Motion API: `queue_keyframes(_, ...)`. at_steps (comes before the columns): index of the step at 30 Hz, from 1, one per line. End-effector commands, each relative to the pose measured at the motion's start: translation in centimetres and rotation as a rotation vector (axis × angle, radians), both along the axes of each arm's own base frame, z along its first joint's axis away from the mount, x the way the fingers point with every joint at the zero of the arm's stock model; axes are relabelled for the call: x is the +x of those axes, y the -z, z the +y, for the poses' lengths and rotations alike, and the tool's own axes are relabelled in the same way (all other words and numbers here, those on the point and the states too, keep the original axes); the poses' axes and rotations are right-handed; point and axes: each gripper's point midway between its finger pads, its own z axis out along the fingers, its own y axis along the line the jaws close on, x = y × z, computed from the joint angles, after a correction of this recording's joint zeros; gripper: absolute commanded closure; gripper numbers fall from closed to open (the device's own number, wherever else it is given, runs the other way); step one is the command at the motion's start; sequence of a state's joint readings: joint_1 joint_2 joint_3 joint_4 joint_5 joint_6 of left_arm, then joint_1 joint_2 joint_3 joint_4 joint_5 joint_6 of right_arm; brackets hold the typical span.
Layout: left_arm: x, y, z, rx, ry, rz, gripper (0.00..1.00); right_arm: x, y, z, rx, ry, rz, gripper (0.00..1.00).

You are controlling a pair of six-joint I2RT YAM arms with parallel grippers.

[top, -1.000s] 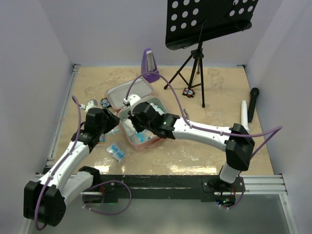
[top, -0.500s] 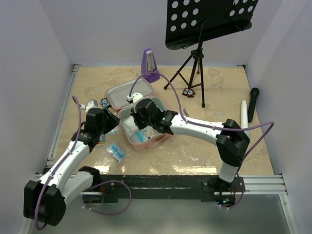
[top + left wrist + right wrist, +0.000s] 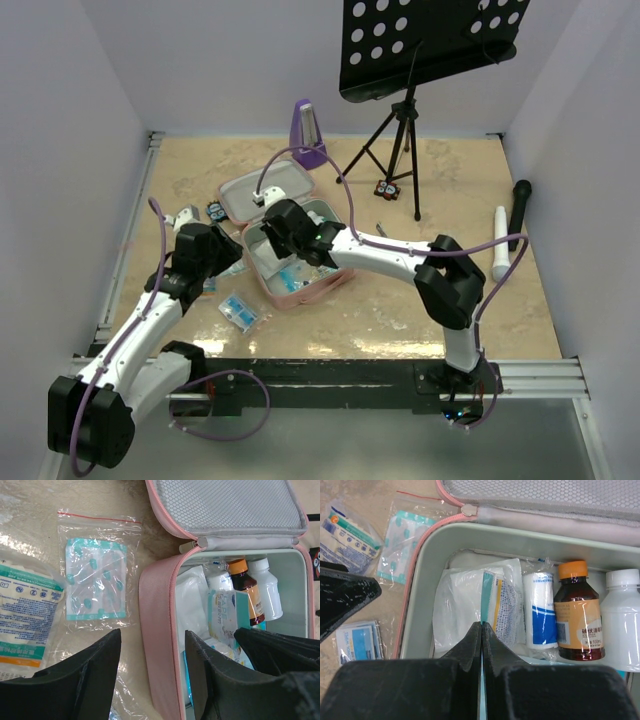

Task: Organize the medicine kit
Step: Place the medical item at the medicine box.

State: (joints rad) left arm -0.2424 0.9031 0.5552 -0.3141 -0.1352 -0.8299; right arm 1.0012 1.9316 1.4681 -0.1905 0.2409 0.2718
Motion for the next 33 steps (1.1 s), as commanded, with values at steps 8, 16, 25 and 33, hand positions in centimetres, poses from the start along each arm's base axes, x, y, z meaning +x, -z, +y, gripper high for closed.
queue_keyframes(8, 0.7, -1.6, 0.0, -0.002, 0.003, -0.052, 0.42, -0.1, -2.1, 2.3, 0.057, -0.078, -0.019, 1.00)
queue_keyframes(16, 0.6, -1.5, 0.1, -0.002, 0.000, -0.054, 0.42, 0.5, -3.7, 0.8, 0.044, 0.030, -0.061, 1.00)
queue_keyframes(25, 0.7, -1.7, 0.0, -0.005, 0.002, -0.059, 0.42, -0.6, -8.7, 0.7, 0.114, 0.017, -0.108, 1.00)
queue_keyframes(33, 0.5, -1.5, 0.0, -0.010, 0.006, -0.059, 0.42, -3.0, -8.5, 3.7, 0.202, -0.151, -0.035, 1.00)
